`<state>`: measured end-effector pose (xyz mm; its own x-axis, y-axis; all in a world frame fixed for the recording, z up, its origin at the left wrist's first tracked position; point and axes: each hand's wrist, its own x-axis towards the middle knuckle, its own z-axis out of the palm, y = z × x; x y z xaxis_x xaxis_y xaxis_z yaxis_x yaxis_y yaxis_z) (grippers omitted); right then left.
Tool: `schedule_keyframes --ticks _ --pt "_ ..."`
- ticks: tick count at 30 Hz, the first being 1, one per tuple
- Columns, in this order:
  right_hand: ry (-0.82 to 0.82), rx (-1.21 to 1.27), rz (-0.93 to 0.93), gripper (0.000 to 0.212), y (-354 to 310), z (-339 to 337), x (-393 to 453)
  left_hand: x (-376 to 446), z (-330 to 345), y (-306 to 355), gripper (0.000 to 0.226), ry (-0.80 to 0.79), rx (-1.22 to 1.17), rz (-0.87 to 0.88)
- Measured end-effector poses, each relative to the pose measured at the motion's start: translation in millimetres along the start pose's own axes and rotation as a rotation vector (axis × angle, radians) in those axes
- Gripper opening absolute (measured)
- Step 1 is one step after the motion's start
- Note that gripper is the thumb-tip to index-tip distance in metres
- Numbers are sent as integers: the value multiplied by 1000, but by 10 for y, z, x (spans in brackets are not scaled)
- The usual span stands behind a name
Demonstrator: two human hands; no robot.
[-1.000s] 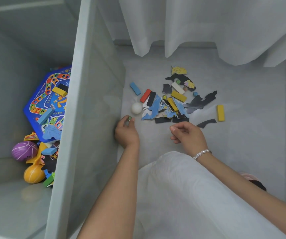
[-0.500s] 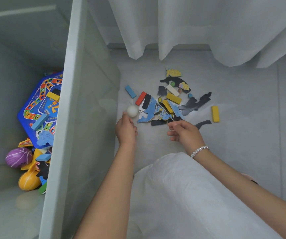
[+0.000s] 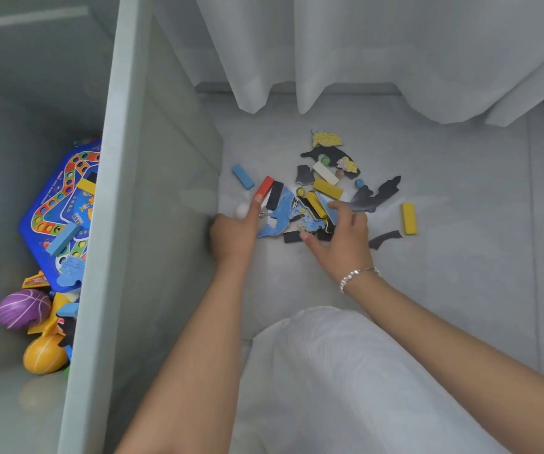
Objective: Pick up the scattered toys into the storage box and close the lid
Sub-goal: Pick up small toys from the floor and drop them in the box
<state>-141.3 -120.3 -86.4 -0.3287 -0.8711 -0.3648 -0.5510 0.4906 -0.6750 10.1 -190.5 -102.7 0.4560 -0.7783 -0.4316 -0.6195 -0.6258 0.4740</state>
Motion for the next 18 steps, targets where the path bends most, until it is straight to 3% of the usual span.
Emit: schedule_keyframes --ticks 5,9,13,18 --pt "34 -348 -45 81 -188 106 328 41 -10 42 71 -64 196 79" --pt "-48 -516 -62 83 -239 142 496 -35 -4 -7 61 -64 98 74" --pt "-41 -534 -113 79 -142 164 517 -184 53 17 57 -97 -19 50" --pt "120 -411 -229 57 -28 231 480 -355 148 49 55 -105 -15 56"
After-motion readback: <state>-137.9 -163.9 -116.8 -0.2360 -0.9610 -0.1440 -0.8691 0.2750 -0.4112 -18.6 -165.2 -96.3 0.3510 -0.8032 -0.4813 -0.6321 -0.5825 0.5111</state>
